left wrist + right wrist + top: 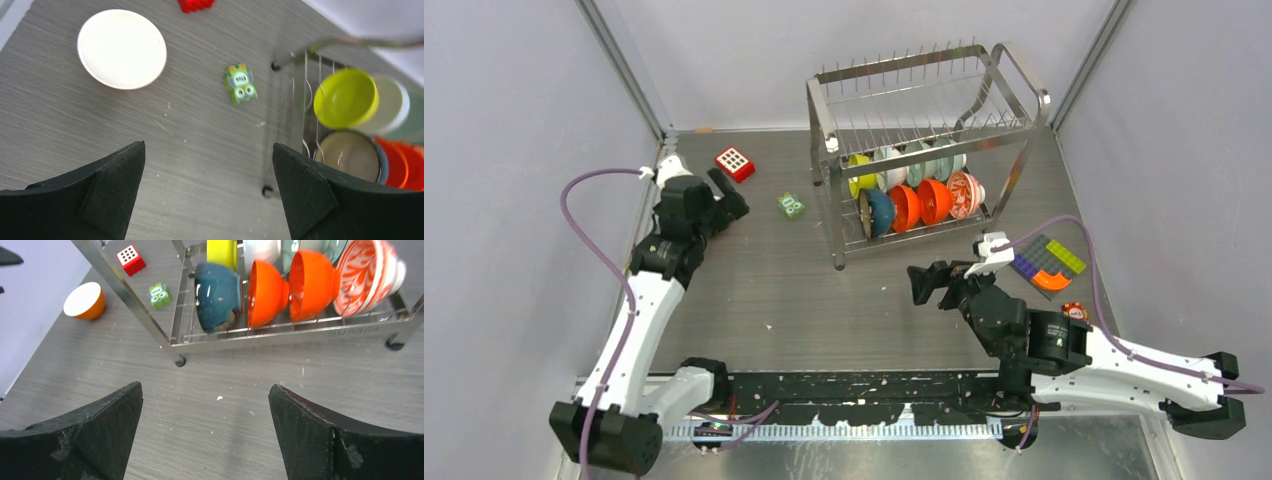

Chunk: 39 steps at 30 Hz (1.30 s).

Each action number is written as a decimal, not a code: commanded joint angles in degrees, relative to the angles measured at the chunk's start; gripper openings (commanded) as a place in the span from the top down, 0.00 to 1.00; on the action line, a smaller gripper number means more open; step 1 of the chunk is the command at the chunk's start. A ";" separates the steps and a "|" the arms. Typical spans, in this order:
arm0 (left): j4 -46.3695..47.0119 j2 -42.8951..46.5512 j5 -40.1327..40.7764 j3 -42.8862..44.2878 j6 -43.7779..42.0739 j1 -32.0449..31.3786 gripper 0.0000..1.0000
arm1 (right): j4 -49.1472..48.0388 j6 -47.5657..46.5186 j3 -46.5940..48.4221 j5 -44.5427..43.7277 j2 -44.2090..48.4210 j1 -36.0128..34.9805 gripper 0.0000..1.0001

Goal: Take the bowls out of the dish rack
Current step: Place the bowl at the center of the board, then adjust the dish rack at the center of the board.

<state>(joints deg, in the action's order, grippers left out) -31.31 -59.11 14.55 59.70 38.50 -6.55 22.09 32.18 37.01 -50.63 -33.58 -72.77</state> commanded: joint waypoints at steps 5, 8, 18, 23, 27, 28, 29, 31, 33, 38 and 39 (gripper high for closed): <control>-5.19 8.38 10.32 -4.75 -12.50 -18.45 0.00 | 5.84 -6.61 14.03 -6.83 -6.06 0.36 0.00; -4.68 9.14 10.94 -6.59 -13.81 -24.14 0.00 | 9.50 -1.47 16.45 -6.37 -8.75 1.88 0.00; -1.20 10.92 -0.30 -9.91 -14.95 -26.97 0.00 | 10.96 14.01 9.59 6.48 -15.14 18.77 0.01; -0.24 13.67 0.07 -11.70 -13.31 -27.88 0.00 | 8.14 18.44 4.82 6.81 -9.58 25.50 0.02; -0.47 15.33 0.35 -12.39 -12.19 -27.95 0.00 | 10.92 17.93 5.94 11.22 -6.75 35.07 0.03; -0.77 15.64 0.25 -12.48 -12.07 -27.98 0.00 | 11.16 17.25 6.24 12.43 -6.34 36.76 0.03; -1.10 15.83 0.27 -12.44 -11.86 -27.99 0.00 | 11.37 16.70 6.43 13.01 -6.12 38.05 0.03; -1.75 15.96 0.30 -12.26 -11.56 -27.98 0.00 | 10.61 15.68 6.33 14.17 -6.24 39.35 0.03; -1.97 15.82 0.16 -12.24 -11.13 -27.99 0.00 | 9.70 15.56 6.14 14.47 -7.49 40.02 0.04; -2.63 15.48 -0.61 -12.64 -10.59 -27.96 0.00 | 3.64 13.86 6.30 15.14 -11.55 40.52 0.12; -2.91 15.51 -1.07 -12.48 -10.58 -27.99 0.00 | 2.74 13.12 6.71 14.39 -12.59 40.56 0.15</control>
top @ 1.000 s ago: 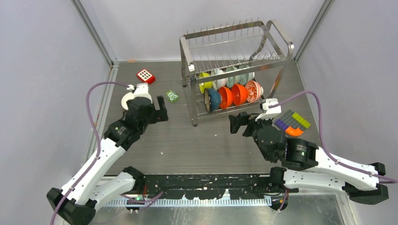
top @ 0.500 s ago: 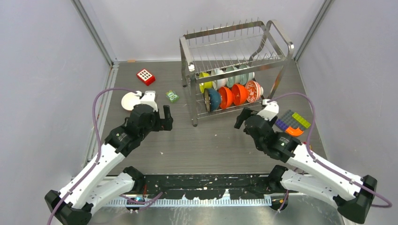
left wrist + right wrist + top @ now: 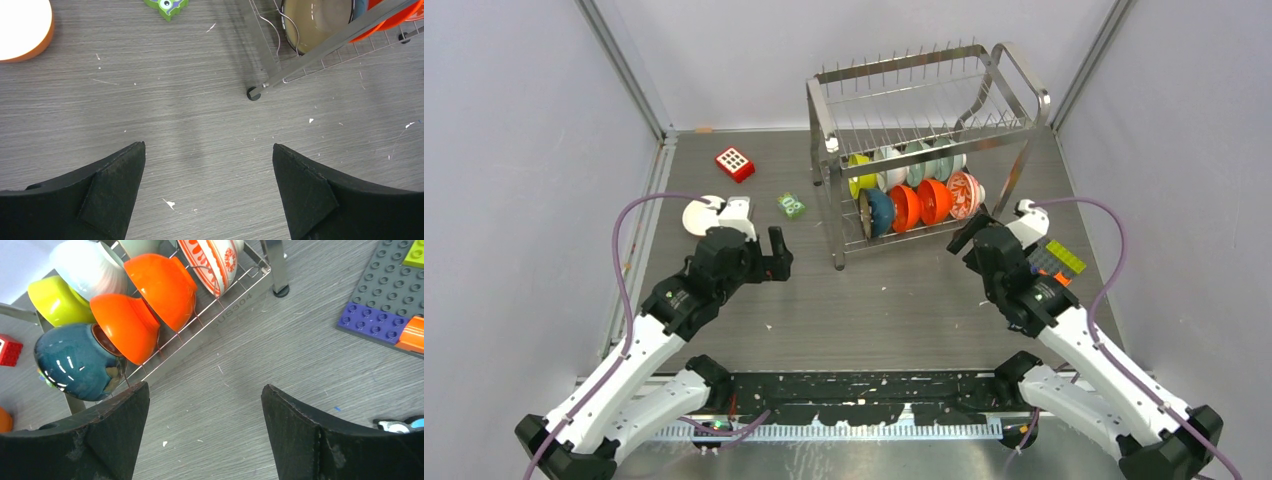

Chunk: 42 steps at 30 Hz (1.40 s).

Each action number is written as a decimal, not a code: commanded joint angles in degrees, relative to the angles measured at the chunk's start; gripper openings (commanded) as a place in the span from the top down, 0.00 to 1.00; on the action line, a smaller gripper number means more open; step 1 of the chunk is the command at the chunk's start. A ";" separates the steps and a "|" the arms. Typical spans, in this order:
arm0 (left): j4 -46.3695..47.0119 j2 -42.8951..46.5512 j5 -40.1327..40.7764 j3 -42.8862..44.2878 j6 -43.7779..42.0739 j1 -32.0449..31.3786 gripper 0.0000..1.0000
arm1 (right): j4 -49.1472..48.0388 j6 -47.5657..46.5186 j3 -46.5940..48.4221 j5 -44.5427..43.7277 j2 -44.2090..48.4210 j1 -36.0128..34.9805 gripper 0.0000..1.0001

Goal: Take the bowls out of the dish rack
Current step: Adjust the dish rack at the center of the board.

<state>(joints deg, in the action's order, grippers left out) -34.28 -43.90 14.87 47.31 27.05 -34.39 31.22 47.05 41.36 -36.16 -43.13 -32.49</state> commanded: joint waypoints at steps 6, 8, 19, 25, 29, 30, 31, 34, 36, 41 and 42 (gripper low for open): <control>-0.08 1.80 -0.64 -0.85 0.66 -0.08 0.00 | -8.47 -8.48 6.33 -3.57 -10.49 0.24 0.32; -0.06 2.46 -0.51 -1.02 0.63 -0.10 0.00 | -9.56 -9.73 6.57 -3.72 -11.99 0.25 0.36; 0.85 3.82 -0.63 -2.05 0.55 -0.15 0.01 | -19.77 -13.83 4.86 3.51 -18.06 0.19 0.38; 1.57 4.30 -0.99 -2.57 0.35 -0.14 0.01 | -21.14 -15.60 4.28 3.69 -19.32 -0.08 0.37; 1.65 4.44 -1.05 -2.53 0.34 -0.10 0.02 | -22.36 -16.52 4.39 4.95 -20.76 -0.31 0.36; 1.73 4.48 -1.13 -2.50 0.30 -0.14 0.02 | -23.12 -17.17 4.40 5.29 -20.98 -0.87 0.37; 1.76 4.59 -1.30 -2.56 0.24 -0.15 0.02 | -23.63 -17.88 4.46 4.95 -21.33 -1.79 0.37; 2.31 4.94 -2.23 -2.89 -0.16 -0.12 0.02 | -23.98 -20.03 5.86 2.35 -23.15 -5.82 0.37; 2.78 5.46 -2.78 -3.24 -0.36 -0.13 0.02 | -24.27 -19.92 6.62 1.42 -24.23 -7.83 0.37; 3.59 6.62 -3.52 -3.88 -0.80 -0.08 0.02 | -26.48 -17.85 6.97 -0.21 -26.43 -10.39 0.37; 3.65 6.74 -3.53 -3.95 -0.82 -0.14 0.02 | -26.59 -17.47 6.98 -0.40 -26.78 -10.51 0.37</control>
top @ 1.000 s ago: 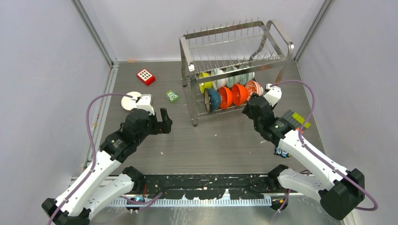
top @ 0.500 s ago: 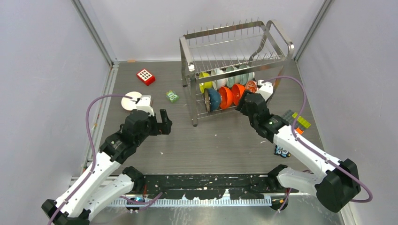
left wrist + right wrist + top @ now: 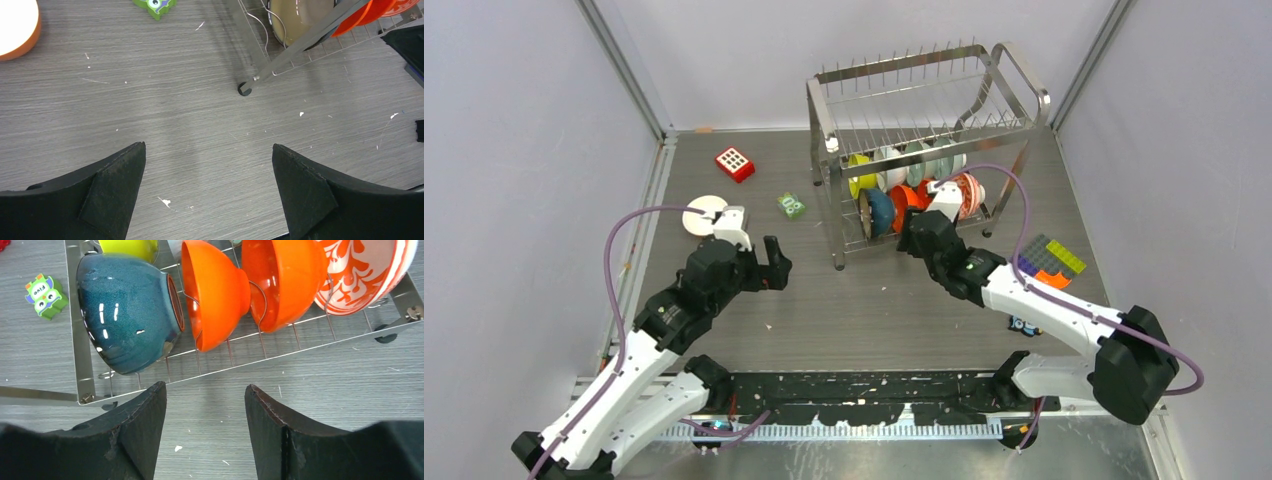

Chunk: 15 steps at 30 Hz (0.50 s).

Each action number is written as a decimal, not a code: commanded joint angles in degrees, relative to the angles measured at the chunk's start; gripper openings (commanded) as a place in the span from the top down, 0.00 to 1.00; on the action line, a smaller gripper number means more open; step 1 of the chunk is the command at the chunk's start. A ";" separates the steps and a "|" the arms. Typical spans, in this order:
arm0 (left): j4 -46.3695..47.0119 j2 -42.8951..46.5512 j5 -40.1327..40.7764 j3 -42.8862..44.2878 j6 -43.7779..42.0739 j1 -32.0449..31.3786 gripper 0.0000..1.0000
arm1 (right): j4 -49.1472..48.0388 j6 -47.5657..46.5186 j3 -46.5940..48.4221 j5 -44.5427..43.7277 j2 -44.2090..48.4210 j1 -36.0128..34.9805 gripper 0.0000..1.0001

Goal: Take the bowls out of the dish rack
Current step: Adjust the dish rack at the center of the board.

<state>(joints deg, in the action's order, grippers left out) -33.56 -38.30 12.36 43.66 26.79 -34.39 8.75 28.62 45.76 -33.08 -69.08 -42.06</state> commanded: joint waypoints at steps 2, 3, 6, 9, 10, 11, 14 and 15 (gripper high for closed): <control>3.05 1.38 -1.23 -0.41 -0.56 -0.15 0.02 | -4.34 2.30 2.20 -4.35 -0.92 -0.92 0.37; 3.14 1.45 -1.39 -0.49 -0.62 -0.10 0.02 | -4.51 2.91 1.78 -4.95 -0.62 -0.99 0.37; 3.65 1.56 -2.16 -0.72 -0.77 -0.08 0.02 | -4.78 3.61 0.09 -7.09 1.56 -0.96 0.38; 4.12 1.46 -2.96 -0.93 -0.89 -0.14 0.02 | -3.69 2.91 -1.71 -7.99 4.59 -0.28 0.37; 4.34 1.41 -3.14 -0.99 -0.86 -0.14 0.02 | -3.07 3.10 -2.11 -7.81 5.35 0.19 0.38; 4.50 1.34 -3.37 -1.03 -0.94 -0.13 0.02 | -2.37 3.37 -2.45 -7.77 6.05 0.63 0.38; 4.80 1.07 -3.73 -1.11 -0.95 -0.12 0.03 | -0.14 4.10 -3.61 -9.57 9.51 1.15 0.38; 4.76 0.98 -3.79 -1.05 -0.95 -0.14 0.03 | 0.86 4.22 -4.20 -10.63 11.47 1.19 0.38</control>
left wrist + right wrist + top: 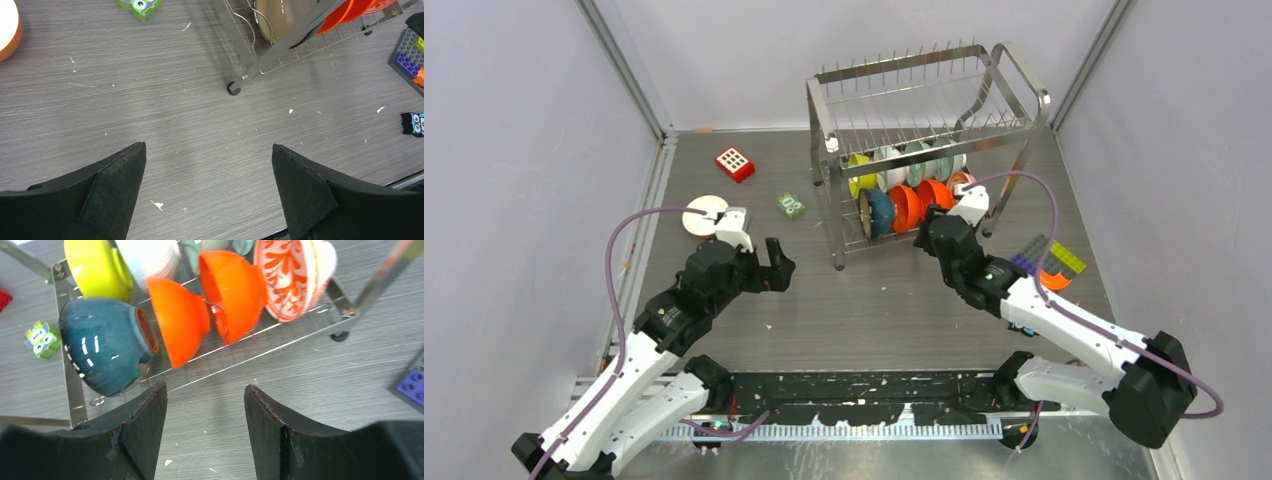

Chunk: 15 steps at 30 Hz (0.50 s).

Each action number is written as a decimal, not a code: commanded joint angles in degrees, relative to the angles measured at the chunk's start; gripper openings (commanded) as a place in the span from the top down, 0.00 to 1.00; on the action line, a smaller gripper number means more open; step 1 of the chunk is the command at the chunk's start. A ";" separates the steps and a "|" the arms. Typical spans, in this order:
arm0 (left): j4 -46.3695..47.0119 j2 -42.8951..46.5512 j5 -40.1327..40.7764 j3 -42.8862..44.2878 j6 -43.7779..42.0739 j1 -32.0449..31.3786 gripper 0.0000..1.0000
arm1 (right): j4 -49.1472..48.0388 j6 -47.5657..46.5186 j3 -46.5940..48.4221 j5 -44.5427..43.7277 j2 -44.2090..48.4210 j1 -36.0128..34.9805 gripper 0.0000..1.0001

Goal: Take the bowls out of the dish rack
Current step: Adjust the dish rack at the center of the board.

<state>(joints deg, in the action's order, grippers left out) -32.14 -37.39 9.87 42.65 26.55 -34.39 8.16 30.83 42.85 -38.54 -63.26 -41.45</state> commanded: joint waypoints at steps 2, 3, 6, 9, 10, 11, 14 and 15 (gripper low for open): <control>3.07 -0.05 -1.32 -0.03 -0.66 -0.14 0.03 | 4.20 2.44 -2.48 -7.44 10.17 0.63 0.38; 2.95 -0.07 -1.34 0.04 -0.63 -0.14 0.03 | 6.10 2.93 -3.02 -8.87 12.36 0.77 0.38; 3.38 0.18 -1.64 -0.07 -0.57 -0.13 0.03 | 13.21 6.27 -4.07 -10.78 18.59 4.33 0.33; 3.61 0.16 -2.34 -0.11 -0.24 -0.10 0.03 | 18.10 10.22 -4.56 -8.06 23.63 9.89 0.21; 3.62 0.06 -2.81 -0.11 -0.24 -0.10 0.03 | 18.62 11.01 -4.86 -7.78 25.30 10.95 0.17; 3.62 0.04 -3.10 -0.11 -0.14 -0.12 0.03 | 18.99 11.71 -5.03 -8.00 26.47 11.68 0.14; 3.92 -0.11 -3.71 -0.20 0.19 -0.07 0.03 | 16.99 12.10 -4.94 -11.44 27.58 13.25 0.09; 4.00 -0.16 -3.94 -0.28 0.23 -0.13 0.03 | 13.73 11.23 -5.48 -12.38 27.58 13.66 0.09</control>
<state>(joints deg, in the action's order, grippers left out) -31.24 -37.54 7.68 42.59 26.61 -34.39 25.30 39.64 38.11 -46.02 -36.32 -29.23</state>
